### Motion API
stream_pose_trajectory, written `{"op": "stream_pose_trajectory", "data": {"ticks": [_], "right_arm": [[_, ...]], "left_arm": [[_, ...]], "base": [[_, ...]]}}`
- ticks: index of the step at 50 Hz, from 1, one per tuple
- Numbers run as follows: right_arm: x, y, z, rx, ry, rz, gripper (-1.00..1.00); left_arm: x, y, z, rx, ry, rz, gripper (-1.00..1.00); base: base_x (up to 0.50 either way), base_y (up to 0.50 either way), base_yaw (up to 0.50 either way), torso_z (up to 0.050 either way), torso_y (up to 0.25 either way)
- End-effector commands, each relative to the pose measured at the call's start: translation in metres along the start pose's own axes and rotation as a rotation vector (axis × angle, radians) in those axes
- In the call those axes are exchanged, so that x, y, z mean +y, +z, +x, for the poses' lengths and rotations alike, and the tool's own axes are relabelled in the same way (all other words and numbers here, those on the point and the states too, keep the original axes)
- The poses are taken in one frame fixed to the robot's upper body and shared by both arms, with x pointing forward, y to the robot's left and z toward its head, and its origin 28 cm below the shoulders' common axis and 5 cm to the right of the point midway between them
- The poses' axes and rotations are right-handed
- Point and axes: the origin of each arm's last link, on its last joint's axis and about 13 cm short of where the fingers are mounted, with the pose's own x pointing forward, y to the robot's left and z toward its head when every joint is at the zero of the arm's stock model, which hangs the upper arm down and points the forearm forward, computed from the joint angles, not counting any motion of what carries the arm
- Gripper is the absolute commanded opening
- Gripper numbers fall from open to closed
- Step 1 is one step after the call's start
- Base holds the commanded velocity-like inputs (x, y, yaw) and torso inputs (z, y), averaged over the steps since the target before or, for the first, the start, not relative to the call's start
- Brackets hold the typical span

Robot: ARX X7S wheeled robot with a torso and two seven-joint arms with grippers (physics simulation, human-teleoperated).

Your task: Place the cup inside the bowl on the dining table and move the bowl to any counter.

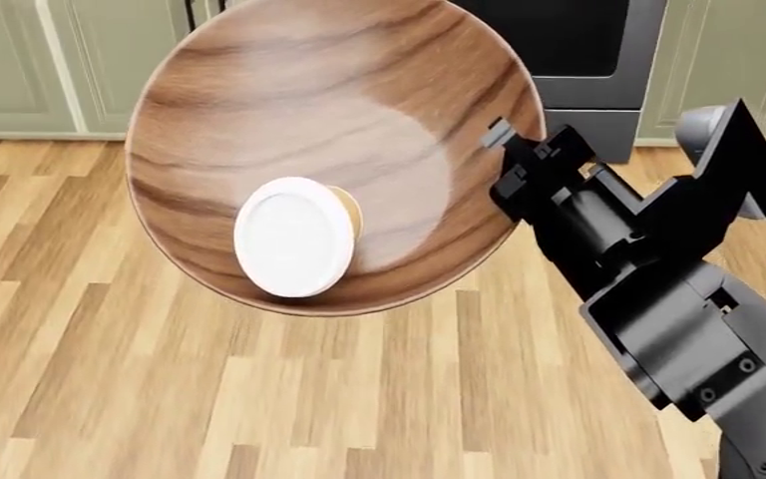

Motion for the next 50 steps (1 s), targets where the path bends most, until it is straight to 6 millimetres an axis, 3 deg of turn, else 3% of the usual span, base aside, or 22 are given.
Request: {"op": "stream_pose_trajectory", "data": {"ticks": [1,50], "right_arm": [[0.0029,0.0036,-0.0023,-0.02,0.036,0.015,-1.0],[0.0026,0.0053,-0.0064,-0.025,0.046,0.022,-1.0]], "left_arm": [[-0.0036,-0.0015,0.0007,0.006,0.002,0.002,1.0],[-0.0039,0.0009,0.0005,0.003,-0.008,0.005,1.0]], "base": [[0.5,0.23,0.0,0.0,0.01],[0.5,0.22,0.0,0.0,0.001]]}}
